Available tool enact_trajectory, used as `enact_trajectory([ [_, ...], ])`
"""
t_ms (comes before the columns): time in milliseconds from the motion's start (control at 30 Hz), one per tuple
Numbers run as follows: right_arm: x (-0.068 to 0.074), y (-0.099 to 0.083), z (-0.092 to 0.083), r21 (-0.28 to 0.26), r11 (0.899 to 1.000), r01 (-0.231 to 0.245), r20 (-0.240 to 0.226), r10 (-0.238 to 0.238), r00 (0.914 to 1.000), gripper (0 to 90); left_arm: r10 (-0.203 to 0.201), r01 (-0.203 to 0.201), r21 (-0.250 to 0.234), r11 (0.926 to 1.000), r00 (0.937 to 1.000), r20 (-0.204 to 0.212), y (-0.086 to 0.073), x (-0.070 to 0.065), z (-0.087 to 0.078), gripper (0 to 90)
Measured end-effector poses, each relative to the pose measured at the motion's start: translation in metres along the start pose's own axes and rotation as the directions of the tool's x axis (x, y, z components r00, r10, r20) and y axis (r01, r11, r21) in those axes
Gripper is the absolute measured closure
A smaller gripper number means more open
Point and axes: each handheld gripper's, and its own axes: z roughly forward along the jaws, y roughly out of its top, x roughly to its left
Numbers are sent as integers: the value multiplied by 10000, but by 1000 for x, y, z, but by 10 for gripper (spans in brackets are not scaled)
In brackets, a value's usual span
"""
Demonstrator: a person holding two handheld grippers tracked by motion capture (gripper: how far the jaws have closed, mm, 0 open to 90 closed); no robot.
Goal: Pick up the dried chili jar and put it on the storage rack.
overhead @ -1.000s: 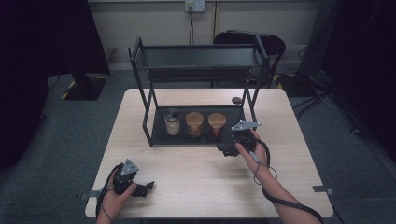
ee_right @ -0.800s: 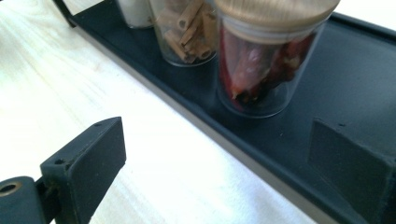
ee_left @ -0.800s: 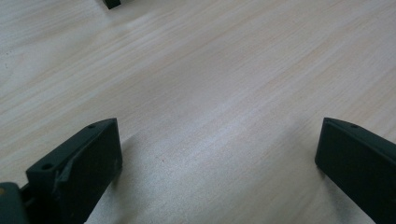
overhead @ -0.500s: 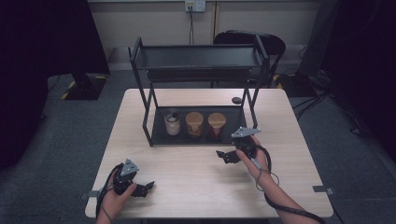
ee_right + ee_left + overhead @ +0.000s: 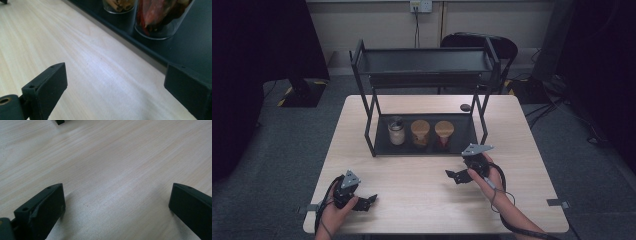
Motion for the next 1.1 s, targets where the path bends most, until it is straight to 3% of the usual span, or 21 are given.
enact_trajectory([
  [667,1,-46,-16,512,9987,-80,-423,102,9991,30,-5,5,-5,10000,10000,-7,0,0,0,1],
  [867,1,-55,-25,672,9977,82,-434,-53,9990,24,-2,2,-1,10000,10000,-6,0,0,0,1],
  [967,2,-59,-29,723,9969,321,-355,-296,9989,16,-2,2,-5,10000,10000,-6,0,0,0,1],
  [1100,6,-62,-30,1009,9902,969,-88,-965,9953,0,-1,1,-4,10000,10000,-5,0,0,0,1],
])
